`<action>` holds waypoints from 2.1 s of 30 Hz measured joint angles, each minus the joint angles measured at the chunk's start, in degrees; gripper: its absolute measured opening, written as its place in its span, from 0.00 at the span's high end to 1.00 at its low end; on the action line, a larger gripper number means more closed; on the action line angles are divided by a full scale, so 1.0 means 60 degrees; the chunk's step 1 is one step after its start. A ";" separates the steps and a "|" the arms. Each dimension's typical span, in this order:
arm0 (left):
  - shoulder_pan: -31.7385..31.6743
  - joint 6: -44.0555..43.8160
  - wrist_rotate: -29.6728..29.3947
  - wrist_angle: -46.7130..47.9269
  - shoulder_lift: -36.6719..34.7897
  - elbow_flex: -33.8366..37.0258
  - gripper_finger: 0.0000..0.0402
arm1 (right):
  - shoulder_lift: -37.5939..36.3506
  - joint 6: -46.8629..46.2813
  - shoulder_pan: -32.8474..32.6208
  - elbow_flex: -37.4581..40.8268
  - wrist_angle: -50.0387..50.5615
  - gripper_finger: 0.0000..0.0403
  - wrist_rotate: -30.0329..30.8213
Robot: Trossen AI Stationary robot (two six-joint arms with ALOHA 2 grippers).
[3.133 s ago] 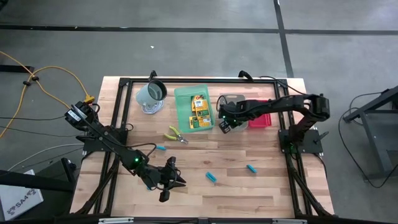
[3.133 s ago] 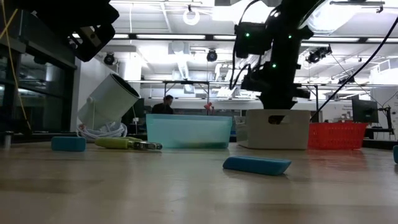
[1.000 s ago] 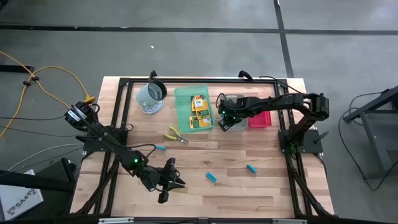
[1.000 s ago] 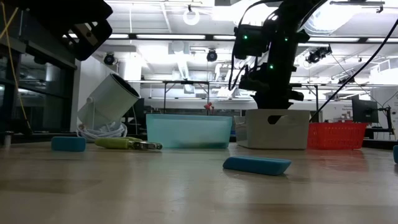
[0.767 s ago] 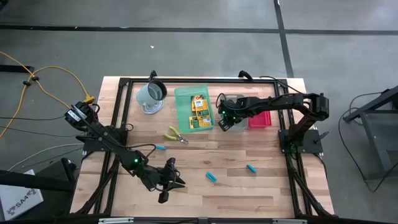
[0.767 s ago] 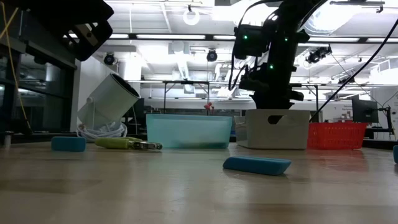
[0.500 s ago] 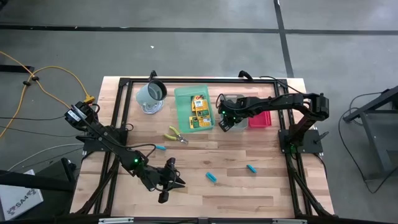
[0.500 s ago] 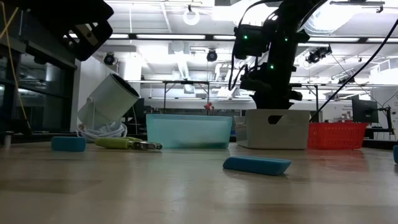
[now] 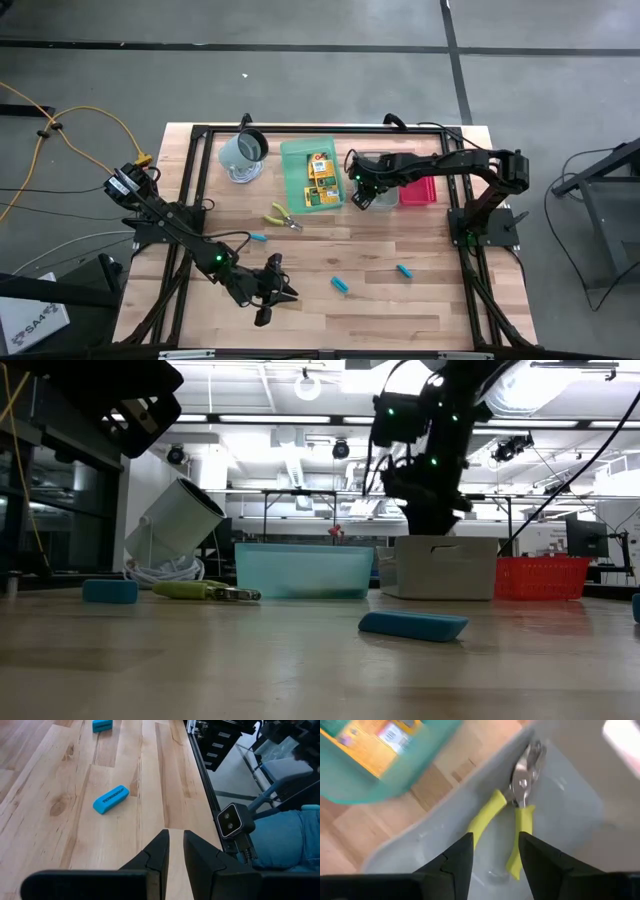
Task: Pick & Place School Supplies
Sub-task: Put the green puncher into the gray bin
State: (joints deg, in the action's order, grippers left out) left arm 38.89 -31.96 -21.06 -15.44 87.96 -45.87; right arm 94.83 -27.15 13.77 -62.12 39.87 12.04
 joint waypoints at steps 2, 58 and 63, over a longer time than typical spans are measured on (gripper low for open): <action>0.0000 0.0001 -0.0001 0.0000 0.0000 0.0000 0.87 | 0.0000 0.0208 0.0042 -0.0364 0.0283 0.63 -0.0016; -0.4581 0.3618 0.1083 0.7957 -0.1526 -0.0004 0.67 | -0.0007 0.2405 -0.4511 -0.2541 -0.1064 0.63 -0.4748; -0.4948 0.4565 0.1182 0.7960 -0.1519 -0.0004 0.67 | -0.0007 0.2213 -0.4734 -0.2541 -0.1063 0.63 -0.4749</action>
State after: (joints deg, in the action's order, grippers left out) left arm 9.21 -4.56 -13.97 32.32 78.85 -45.89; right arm 94.78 -13.87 -14.63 -77.36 33.50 -16.45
